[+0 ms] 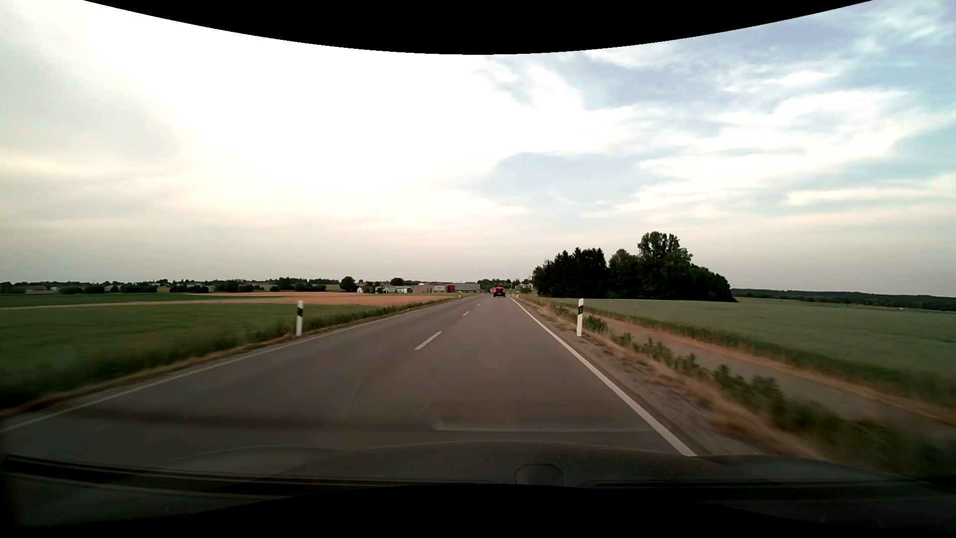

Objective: Follow the waypoints while adhering to traffic rules and regulations

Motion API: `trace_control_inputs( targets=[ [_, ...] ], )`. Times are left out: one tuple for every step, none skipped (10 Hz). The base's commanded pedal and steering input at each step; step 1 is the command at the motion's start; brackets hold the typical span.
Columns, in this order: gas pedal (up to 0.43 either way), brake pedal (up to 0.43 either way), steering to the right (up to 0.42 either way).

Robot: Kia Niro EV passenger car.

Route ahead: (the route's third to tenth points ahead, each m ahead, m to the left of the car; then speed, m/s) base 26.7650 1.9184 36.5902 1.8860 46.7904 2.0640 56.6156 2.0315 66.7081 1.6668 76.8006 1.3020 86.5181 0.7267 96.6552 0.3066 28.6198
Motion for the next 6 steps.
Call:
trace_control_inputs(
  targets=[
    [0.000,0.006,0.000],
    [0.000,0.006,0.000],
    [0.000,0.006,0.000],
    [0.000,0.006,0.000],
    [0.000,0.006,0.000],
    [0.000,0.006,0.000]
  ],
)
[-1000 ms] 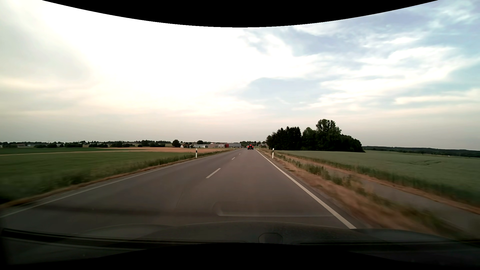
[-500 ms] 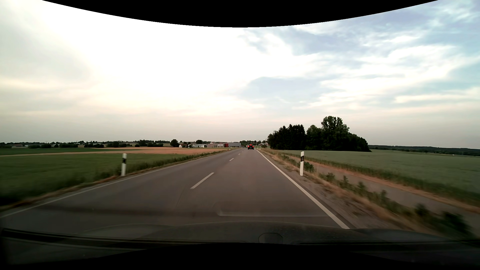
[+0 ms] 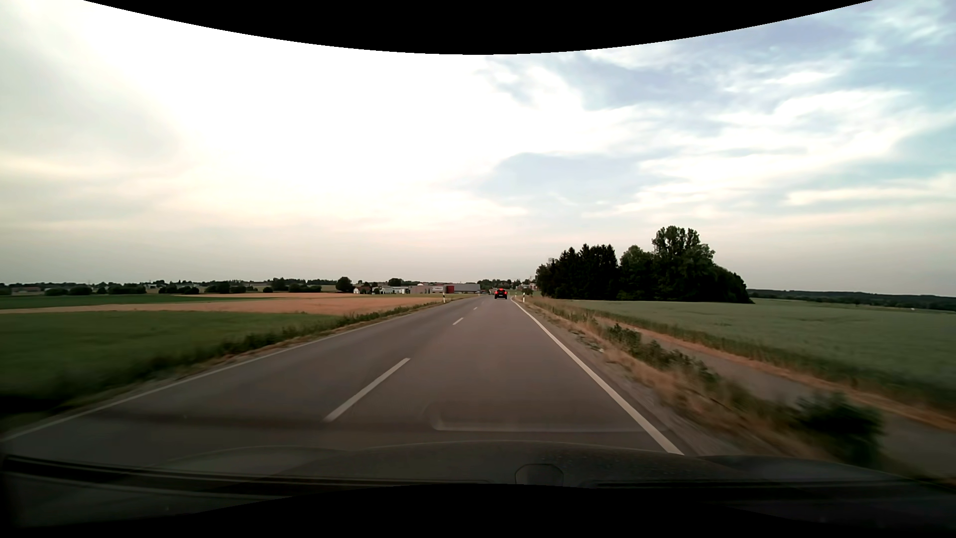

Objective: Follow the waypoints while adhering to traffic rules and regulations

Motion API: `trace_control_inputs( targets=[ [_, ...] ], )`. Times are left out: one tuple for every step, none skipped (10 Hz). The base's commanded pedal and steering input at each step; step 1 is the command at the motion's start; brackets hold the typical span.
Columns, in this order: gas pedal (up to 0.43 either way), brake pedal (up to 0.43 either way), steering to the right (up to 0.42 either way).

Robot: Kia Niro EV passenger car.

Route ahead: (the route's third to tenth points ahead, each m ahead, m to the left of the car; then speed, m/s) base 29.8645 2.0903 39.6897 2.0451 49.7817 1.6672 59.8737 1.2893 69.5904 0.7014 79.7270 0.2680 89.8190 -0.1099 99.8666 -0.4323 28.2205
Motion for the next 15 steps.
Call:
trace_control_inputs(
  targets=[
    [0.000,0.006,0.000],
    [0.000,0.006,0.000],
    [0.000,0.006,0.000],
    [0.000,0.006,0.000],
    [0.000,0.006,0.000],
    [0.000,0.006,0.000],
    [0.000,0.006,0.000],
    [0.000,0.006,0.000],
    [0.000,0.006,0.000],
    [0.000,0.006,0.000],
    [0.000,0.006,0.000],
    [0.000,0.006,0.001],
    [0.000,0.006,0.001],
    [0.000,0.006,0.001],
    [0.000,0.006,0.001]
  ],
)
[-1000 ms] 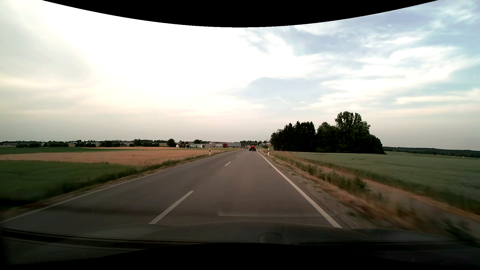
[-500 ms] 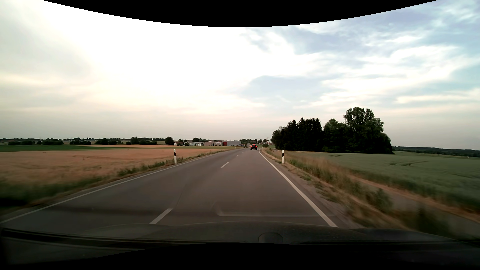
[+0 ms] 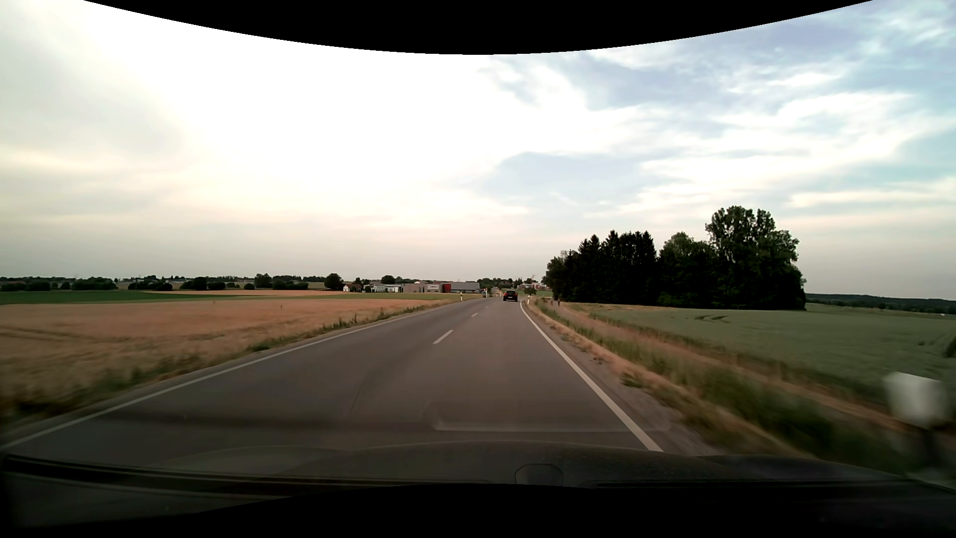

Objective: Follow the waypoints while adhering to traffic rules and regulations

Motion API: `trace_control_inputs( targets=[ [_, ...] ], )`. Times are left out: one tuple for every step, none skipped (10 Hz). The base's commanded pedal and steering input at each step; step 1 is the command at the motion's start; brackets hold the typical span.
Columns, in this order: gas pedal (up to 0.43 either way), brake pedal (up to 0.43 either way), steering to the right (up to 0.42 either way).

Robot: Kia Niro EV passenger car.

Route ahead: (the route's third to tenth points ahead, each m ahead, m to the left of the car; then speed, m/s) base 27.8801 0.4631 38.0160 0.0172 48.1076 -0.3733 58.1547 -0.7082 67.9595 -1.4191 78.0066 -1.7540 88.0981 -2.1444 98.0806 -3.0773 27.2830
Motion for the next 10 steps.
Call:
trace_control_inputs(
  targets=[
    [0.000,0.006,0.003],
    [0.000,0.006,0.005],
    [0.000,0.006,0.006],
    [0.000,0.006,0.006],
    [0.000,0.006,0.006],
    [0.000,0.006,0.006],
    [0.000,0.006,0.006],
    [0.000,0.006,0.006],
    [0.000,0.006,0.006],
    [0.000,0.006,0.006]
  ],
)
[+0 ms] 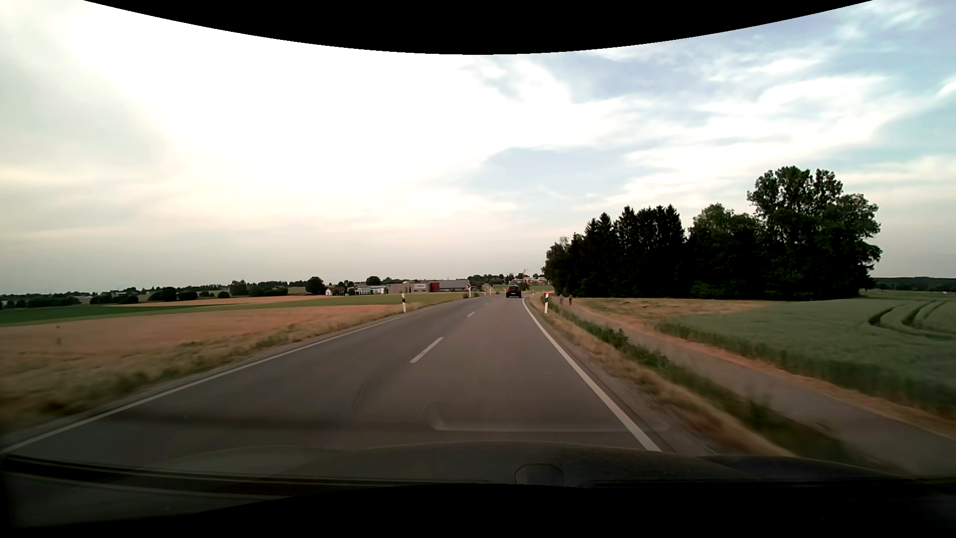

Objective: Follow the waypoints while adhering to traffic rules and regulations

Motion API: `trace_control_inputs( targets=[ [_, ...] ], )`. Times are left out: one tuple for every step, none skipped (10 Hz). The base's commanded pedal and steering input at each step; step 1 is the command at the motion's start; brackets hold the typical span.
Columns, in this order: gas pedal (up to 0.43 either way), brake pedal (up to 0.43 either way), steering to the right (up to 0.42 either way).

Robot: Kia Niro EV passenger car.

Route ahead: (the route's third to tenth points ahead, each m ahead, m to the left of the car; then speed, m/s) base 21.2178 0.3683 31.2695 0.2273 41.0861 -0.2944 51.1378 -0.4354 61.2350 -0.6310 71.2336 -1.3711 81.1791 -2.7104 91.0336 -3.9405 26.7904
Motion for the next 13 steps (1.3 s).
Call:
trace_control_inputs(
  targets=[
    [0.000,0.006,0.006],
    [0.000,0.006,0.006],
    [0.000,0.006,0.006],
    [0.000,0.006,0.006],
    [0.000,0.006,0.006],
    [0.000,0.006,0.006],
    [0.028,0.006,0.005],
    [0.047,0.006,0.005],
    [0.047,0.006,0.005],
    [0.047,0.006,0.005],
    [0.047,0.006,0.005],
    [0.067,0.006,0.006],
    [0.098,0.006,0.008]
  ],
)
